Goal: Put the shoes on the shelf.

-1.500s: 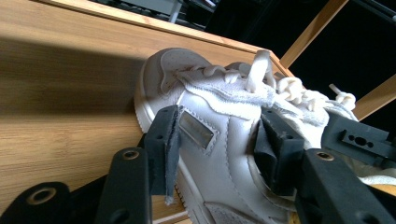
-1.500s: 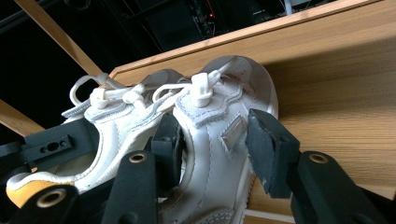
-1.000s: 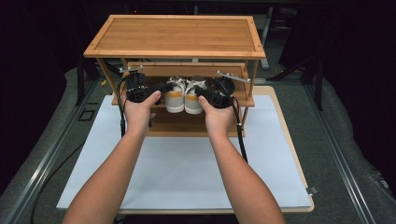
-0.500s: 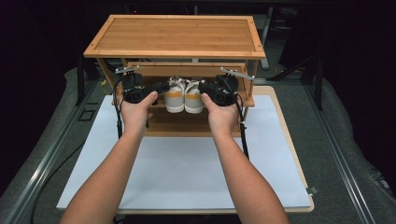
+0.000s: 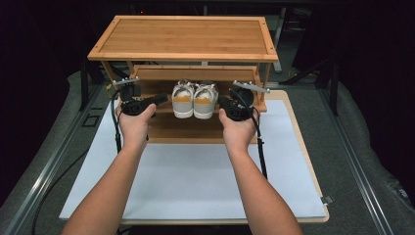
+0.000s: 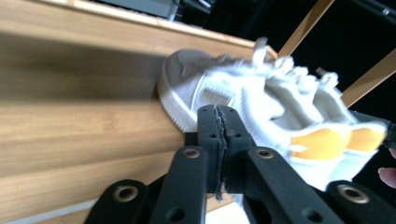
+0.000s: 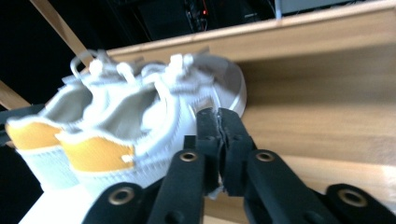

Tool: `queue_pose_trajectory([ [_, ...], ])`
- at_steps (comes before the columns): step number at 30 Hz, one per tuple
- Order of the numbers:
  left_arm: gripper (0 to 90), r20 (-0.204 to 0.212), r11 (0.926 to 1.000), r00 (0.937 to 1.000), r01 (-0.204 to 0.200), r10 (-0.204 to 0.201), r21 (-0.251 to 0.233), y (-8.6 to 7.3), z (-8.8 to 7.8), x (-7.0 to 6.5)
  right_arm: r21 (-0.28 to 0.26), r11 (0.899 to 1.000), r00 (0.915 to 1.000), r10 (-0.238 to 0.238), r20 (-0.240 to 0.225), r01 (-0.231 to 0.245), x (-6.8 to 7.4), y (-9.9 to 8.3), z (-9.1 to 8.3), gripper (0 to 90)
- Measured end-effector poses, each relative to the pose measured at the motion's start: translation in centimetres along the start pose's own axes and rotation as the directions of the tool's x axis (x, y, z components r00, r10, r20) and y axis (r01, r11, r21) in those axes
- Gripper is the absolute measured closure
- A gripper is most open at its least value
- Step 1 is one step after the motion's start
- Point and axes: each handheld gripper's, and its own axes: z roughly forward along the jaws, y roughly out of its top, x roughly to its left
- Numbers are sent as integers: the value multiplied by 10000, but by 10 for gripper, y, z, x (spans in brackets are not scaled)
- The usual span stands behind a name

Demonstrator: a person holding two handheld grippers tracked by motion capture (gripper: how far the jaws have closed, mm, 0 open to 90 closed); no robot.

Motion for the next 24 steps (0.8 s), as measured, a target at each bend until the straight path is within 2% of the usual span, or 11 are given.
queue_pose_trajectory([
  [2,894,-19,10000,10000,59,-59,67,-3,3,3,242,9996,9998,112,-183,-108,-2,-3,4,900],
  [8,896,89,9999,9998,151,-151,58,-11,11,5,441,9987,9992,264,-312,-250,-5,-9,12,900],
  [10,897,226,9999,9997,38,-42,158,-13,15,3,523,9986,9994,114,-318,-97,-3,-10,13,900],
  [14,899,20,9998,9999,-160,160,76,-13,17,-2,465,9989,9997,93,-237,-82,-4,-11,14,900],
  [18,900,5,9997,9997,-232,232,111,-13,18,-2,312,9995,9996,57,-266,-49,-3,-11,16,900],
  [21,900,-59,9996,9997,-242,243,128,-13,18,-4,302,9995,9995,144,-269,-136,-4,-11,17,900],
  [22,900,-117,9996,9996,-259,261,131,-12,19,-4,398,9990,9997,220,-133,-215,-4,-10,17,900],
  [24,900,-129,9995,9995,-276,279,178,-11,20,-4,425,9989,9994,214,-257,-203,-4,-10,18,900],
])
